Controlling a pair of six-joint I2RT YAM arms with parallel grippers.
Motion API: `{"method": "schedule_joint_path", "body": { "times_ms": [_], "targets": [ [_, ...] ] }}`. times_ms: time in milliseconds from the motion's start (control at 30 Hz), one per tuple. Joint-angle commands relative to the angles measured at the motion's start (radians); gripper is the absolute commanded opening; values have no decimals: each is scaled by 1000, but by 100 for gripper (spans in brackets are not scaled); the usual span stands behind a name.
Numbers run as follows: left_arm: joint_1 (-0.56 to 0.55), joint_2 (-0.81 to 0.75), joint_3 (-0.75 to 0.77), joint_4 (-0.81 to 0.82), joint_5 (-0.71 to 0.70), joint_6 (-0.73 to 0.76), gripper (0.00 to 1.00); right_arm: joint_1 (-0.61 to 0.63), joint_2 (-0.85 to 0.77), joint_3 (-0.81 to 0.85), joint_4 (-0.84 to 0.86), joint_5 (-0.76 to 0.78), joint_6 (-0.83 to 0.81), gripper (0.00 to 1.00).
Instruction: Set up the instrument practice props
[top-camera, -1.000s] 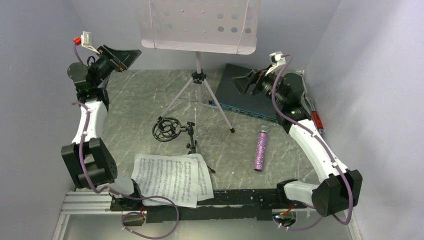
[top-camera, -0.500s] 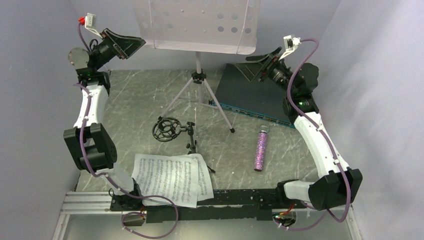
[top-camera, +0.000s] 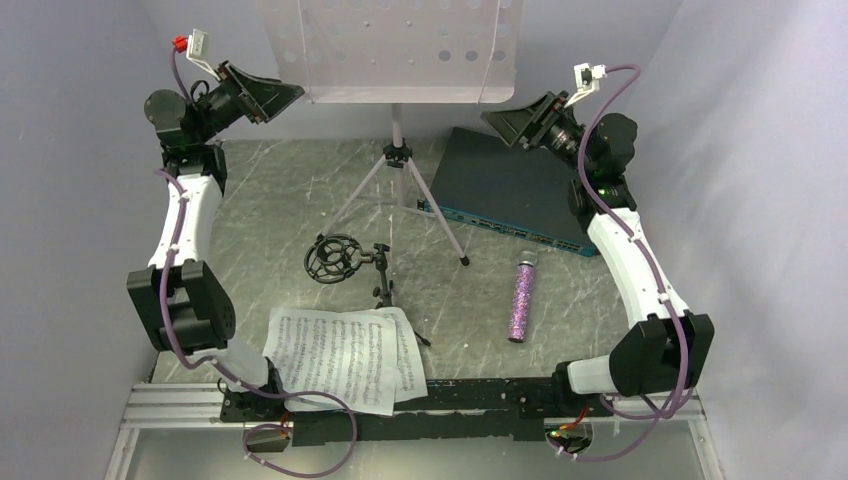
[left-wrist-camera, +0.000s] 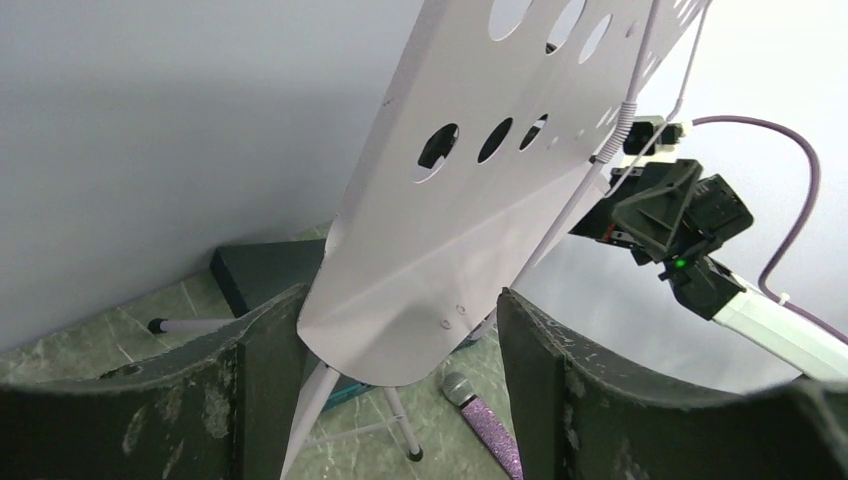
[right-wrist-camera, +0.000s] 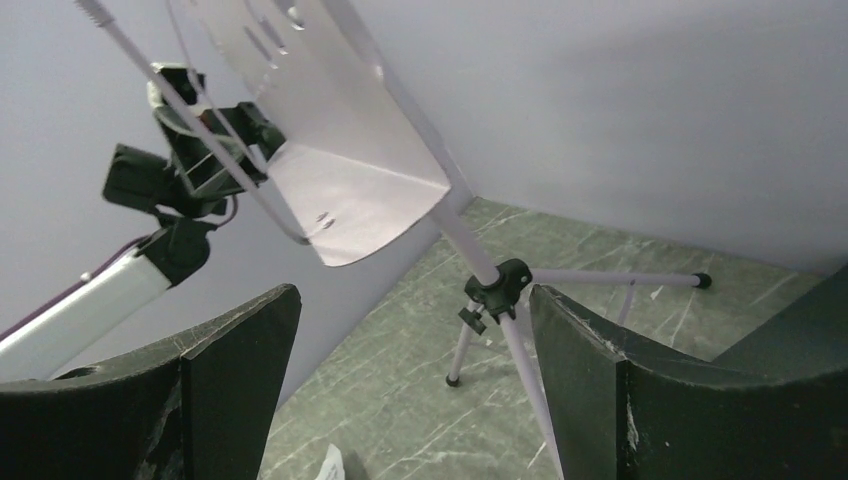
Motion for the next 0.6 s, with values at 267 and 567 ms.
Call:
{"method": "schedule_joint_path", "body": {
  "times_ms": [267, 567],
  "targets": [
    [-39, -192, -69, -76, -7, 102, 68, -43, 93, 146, 5, -32, 34, 88],
    [-42, -296, -87, -462, -145, 366, 93, -45, 76, 86, -47, -56, 1, 94]
  ]
}}
